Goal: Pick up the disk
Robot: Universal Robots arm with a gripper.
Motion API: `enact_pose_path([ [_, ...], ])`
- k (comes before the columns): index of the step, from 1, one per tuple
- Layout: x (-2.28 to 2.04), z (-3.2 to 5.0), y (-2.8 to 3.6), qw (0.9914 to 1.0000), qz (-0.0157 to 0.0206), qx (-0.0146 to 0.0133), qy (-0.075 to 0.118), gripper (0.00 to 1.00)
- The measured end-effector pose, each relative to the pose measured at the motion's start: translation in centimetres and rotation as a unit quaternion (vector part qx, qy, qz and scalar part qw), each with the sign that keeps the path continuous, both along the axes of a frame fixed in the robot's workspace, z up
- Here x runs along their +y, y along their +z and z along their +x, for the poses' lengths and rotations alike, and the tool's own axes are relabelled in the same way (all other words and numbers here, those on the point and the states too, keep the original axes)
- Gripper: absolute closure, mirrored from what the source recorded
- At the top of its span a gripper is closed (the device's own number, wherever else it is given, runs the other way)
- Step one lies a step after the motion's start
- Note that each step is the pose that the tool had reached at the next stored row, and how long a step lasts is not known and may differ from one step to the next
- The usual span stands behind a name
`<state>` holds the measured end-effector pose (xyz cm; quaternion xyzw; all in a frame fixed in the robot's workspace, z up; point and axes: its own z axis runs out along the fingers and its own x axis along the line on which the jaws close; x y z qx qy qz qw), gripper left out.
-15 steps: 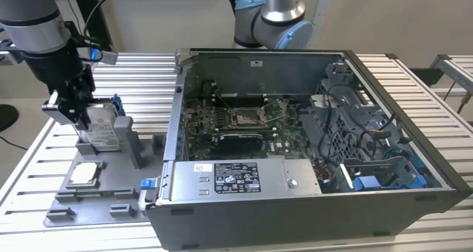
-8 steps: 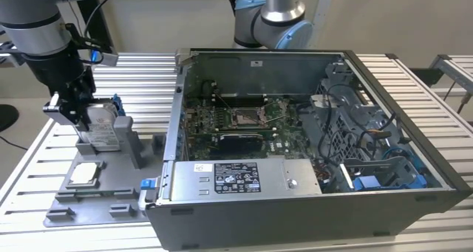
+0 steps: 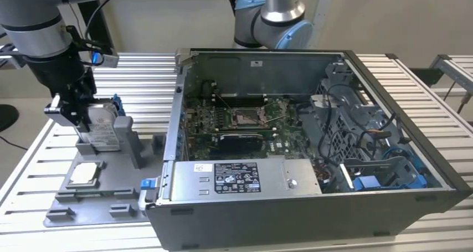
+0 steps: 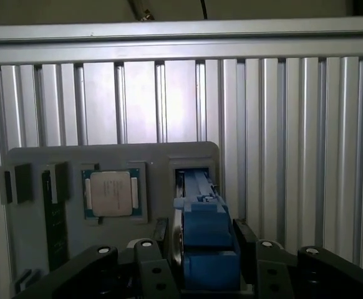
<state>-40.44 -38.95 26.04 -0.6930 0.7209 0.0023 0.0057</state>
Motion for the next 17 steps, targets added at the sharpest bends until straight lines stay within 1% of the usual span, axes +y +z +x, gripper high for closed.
enact_pose_path([
  [8, 0.0, 0.0, -0.04, 1.0, 0.0, -0.0001, 0.0, 0.0],
  [9, 0.0, 0.0, -0.04, 1.0, 0.0001, -0.0001, 0.0, 1.0],
  [17, 0.0, 0.0, -0.05, 1.0, 0.0001, -0.0001, 0.0, 1.0],
])
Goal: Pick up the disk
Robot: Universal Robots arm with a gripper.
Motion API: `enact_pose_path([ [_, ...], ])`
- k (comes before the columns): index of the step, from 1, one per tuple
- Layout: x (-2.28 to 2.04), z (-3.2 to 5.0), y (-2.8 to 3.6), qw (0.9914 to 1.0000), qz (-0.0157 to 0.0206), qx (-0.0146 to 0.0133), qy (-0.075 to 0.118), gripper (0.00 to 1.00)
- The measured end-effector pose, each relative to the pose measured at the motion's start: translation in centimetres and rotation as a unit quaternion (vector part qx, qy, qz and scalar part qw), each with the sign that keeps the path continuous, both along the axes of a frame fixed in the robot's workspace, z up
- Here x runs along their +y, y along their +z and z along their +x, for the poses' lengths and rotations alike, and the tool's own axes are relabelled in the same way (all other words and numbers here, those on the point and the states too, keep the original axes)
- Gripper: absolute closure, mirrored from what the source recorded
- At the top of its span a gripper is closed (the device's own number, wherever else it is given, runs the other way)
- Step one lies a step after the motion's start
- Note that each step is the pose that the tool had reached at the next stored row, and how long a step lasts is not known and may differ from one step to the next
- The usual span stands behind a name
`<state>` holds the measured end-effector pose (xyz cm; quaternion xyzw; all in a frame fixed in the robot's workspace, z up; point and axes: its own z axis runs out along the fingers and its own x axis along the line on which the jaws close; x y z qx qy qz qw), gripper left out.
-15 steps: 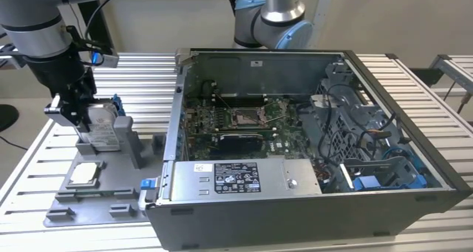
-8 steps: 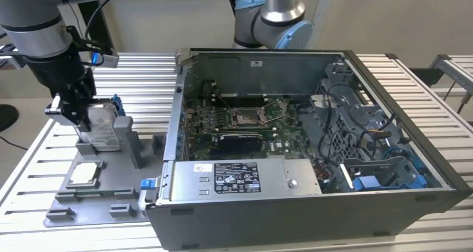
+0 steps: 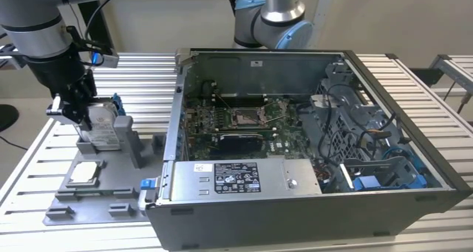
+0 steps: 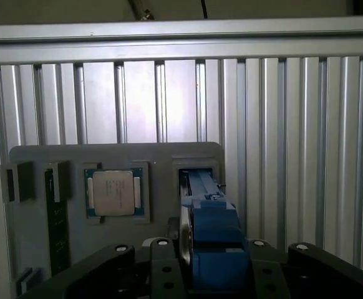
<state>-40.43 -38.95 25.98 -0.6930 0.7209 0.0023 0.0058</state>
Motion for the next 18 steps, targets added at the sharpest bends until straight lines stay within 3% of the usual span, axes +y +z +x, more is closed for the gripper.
enact_pose_path([
  [2, -0.01, 0.0, -0.01, 1.0, 0.0005, 0.0, 0.0, 1.0],
  [5, -0.14, 0.0, 0.0, 0.99999, 0.0041, 0.0, 0.0, 1.0],
  [10, -0.16, 0.0, 0.0, 0.99999, 0.0045, 0.0, 0.0, 1.0],
  [11, -0.18, 0.0, 0.0, 0.99998, 0.0058, 0.0, 0.0, 1.0],
  [13, -0.19, 0.0, 0.0, 0.99992, 0.0128, 0.0, 0.0, 1.0],
  [14, -0.18, 0.0, 0.01, 0.9999, 0.0144, 0.0, 0.0, 1.0],
  [18, -0.18, 0.0, -0.01, 0.99993, 0.0121, -0.0001, 0.0, 1.0],
])
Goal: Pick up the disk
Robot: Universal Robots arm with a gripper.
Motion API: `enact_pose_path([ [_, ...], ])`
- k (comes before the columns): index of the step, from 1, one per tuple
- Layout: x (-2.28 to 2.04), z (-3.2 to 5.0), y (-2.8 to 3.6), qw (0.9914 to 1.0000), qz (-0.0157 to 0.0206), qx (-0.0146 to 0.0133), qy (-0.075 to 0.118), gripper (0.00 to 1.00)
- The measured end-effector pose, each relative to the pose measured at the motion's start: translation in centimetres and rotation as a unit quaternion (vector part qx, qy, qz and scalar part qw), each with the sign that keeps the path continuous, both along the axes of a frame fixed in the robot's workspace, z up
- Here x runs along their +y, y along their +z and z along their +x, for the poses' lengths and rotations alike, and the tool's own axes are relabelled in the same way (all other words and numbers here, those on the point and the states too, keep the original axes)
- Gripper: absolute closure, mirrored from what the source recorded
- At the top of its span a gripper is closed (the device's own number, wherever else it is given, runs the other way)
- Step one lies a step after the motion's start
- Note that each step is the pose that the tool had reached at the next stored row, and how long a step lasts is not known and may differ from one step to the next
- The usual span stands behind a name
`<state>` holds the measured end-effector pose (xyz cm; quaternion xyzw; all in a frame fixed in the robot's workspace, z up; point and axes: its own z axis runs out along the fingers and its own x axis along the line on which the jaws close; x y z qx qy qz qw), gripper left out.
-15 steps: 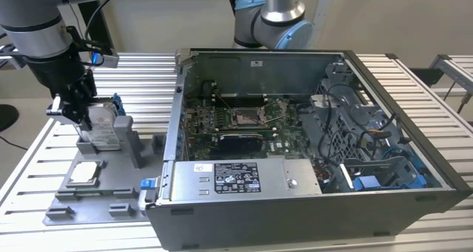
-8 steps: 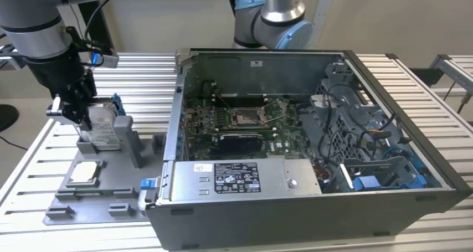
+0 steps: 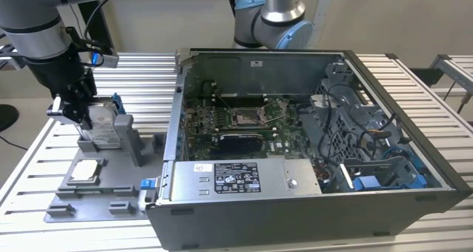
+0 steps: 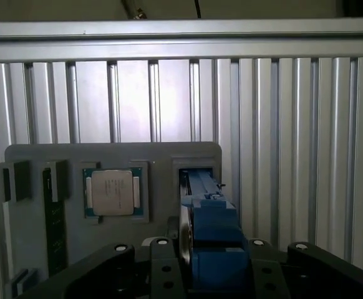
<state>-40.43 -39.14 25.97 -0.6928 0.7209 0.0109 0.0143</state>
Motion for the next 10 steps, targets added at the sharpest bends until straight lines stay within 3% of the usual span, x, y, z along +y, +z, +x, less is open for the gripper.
enact_pose_path([
  [6, 0.0, 0.0, 0.07, 1.0, 0.0021, 0.0, 0.0, 1.0],
  [10, 0.0, 0.0, 0.67, 1.0, 0.0021, 0.0001, 0.0, 1.0],
])
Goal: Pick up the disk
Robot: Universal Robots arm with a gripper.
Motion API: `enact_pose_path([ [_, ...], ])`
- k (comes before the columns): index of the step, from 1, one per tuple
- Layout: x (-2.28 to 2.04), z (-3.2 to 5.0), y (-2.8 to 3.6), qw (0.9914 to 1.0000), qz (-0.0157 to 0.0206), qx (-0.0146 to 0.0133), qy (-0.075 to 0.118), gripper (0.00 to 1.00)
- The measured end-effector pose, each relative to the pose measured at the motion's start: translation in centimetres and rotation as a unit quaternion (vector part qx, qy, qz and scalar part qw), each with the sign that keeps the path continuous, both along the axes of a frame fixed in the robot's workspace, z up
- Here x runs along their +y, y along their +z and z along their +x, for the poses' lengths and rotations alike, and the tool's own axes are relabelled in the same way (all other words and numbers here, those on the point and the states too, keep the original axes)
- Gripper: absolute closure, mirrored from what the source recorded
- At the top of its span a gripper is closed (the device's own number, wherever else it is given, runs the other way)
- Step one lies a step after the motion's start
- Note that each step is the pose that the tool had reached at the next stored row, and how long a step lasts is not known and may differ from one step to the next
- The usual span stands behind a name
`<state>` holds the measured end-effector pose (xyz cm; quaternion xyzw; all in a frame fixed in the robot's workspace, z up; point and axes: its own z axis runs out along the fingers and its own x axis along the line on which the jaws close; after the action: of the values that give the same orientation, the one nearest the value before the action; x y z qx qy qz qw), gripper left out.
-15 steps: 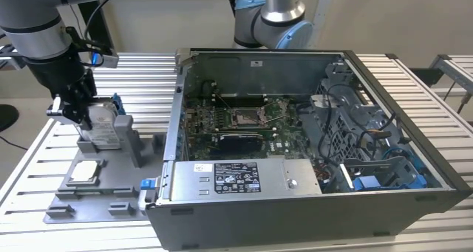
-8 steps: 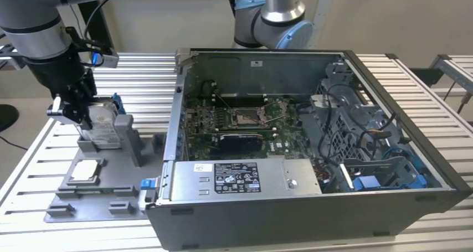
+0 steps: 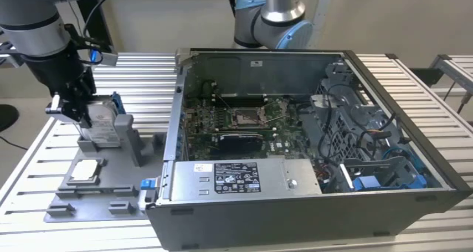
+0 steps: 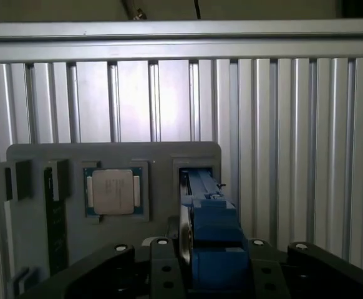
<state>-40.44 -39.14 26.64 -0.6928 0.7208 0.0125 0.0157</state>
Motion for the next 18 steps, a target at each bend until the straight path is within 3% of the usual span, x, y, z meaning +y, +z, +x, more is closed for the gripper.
enact_pose_path([
  [7, -0.01, 0.0, 2.22, 1.0, 0.0, 0.0, 0.0, 1.0],
  [18, -0.01, 0.0, 7.05, 1.0, 0.0, 0.0004, 0.0, 1.0],
])
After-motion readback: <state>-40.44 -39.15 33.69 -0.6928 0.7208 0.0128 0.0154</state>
